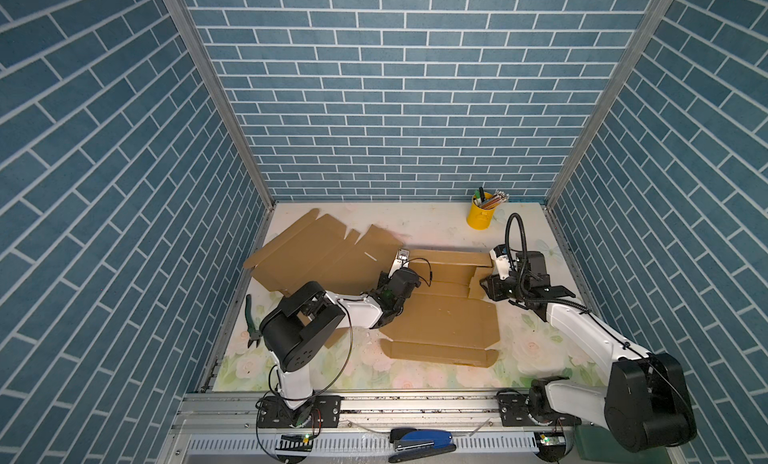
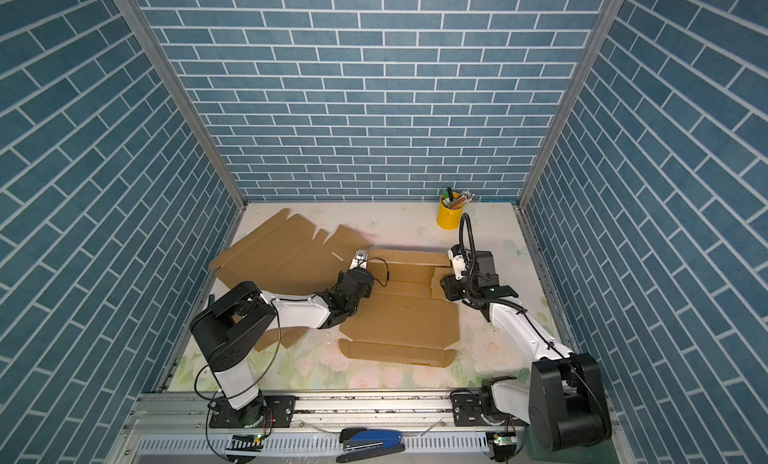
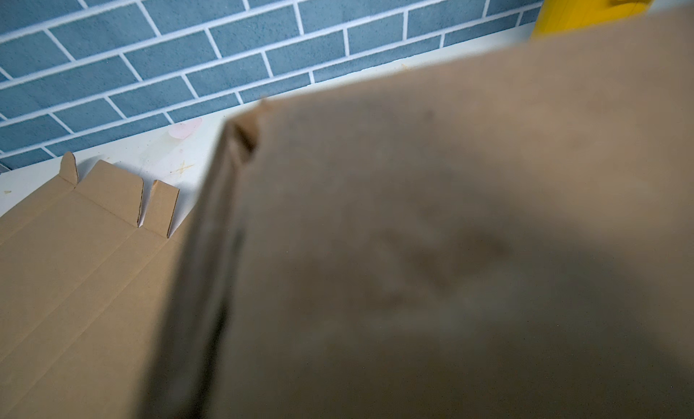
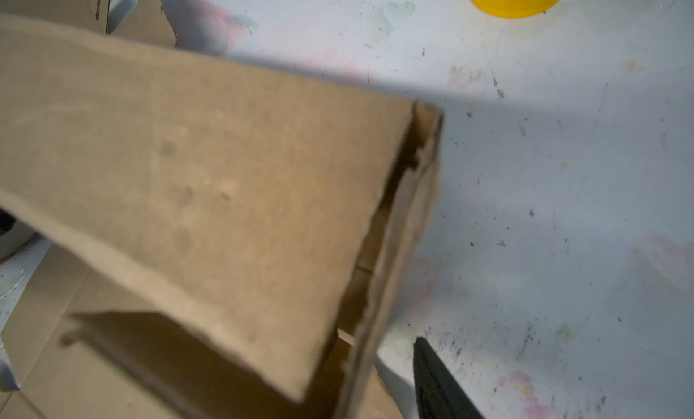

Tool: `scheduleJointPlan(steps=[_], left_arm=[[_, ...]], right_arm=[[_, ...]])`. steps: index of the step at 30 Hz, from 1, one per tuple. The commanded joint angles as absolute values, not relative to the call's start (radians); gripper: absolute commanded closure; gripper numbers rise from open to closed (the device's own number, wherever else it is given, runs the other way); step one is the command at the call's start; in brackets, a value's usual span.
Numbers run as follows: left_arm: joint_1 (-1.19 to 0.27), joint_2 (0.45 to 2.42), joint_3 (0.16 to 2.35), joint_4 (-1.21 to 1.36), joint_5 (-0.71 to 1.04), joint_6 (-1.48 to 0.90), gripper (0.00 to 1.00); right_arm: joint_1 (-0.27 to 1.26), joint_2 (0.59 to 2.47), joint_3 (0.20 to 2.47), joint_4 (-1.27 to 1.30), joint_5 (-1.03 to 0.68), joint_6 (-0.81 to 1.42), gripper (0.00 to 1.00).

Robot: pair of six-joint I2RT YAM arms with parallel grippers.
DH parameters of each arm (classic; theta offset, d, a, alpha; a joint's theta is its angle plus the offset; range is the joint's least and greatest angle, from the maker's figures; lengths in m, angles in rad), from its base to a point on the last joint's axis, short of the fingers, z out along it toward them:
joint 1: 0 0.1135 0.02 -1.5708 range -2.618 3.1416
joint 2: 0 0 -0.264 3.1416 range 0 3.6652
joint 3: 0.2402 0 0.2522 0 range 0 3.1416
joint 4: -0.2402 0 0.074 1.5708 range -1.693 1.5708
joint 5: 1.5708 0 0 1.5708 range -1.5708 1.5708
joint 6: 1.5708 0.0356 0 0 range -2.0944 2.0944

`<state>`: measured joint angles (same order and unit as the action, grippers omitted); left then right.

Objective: Fold the paper box

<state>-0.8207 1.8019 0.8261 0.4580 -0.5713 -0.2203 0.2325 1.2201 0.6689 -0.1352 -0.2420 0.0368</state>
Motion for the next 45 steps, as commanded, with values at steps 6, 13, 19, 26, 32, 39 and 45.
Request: scheduleJointPlan(steps=[6, 13, 19, 26, 32, 39, 45], left_arm=[[-0.822, 1.848, 0.811, 0.325, -0.550, -0.178, 1.00], [-0.822, 1.825, 0.819, 0.294, -0.503, -0.226, 1.00], [-0.822, 1.812, 0.846, 0.245, -0.477, -0.234, 1.00], [-0.805, 1.776, 0.890, 0.131, -0.402, -0.246, 1.00], [-0.797, 1.758, 0.929, 0.052, -0.352, -0.260, 1.00], [-0.797, 1.769, 0.951, 0.023, -0.352, -0.271, 1.00], [-0.798, 1.770, 0.976, -0.010, -0.360, -0.306, 1.00]], right_arm=[[0.259, 1.266, 0.666, 0.011, -0.139, 0.041, 0.54], [0.299, 1.311, 0.703, -0.001, 0.089, 0.107, 0.65], [0.335, 1.300, 0.621, 0.185, 0.136, 0.230, 0.66], [0.342, 1.375, 0.607, 0.293, 0.148, 0.211, 0.67], [0.359, 1.421, 0.567, 0.365, 0.228, 0.223, 0.72], [0.398, 1.475, 0.593, 0.352, 0.390, 0.287, 0.87], [0.422, 1.474, 0.638, 0.243, 0.488, 0.340, 1.00]])
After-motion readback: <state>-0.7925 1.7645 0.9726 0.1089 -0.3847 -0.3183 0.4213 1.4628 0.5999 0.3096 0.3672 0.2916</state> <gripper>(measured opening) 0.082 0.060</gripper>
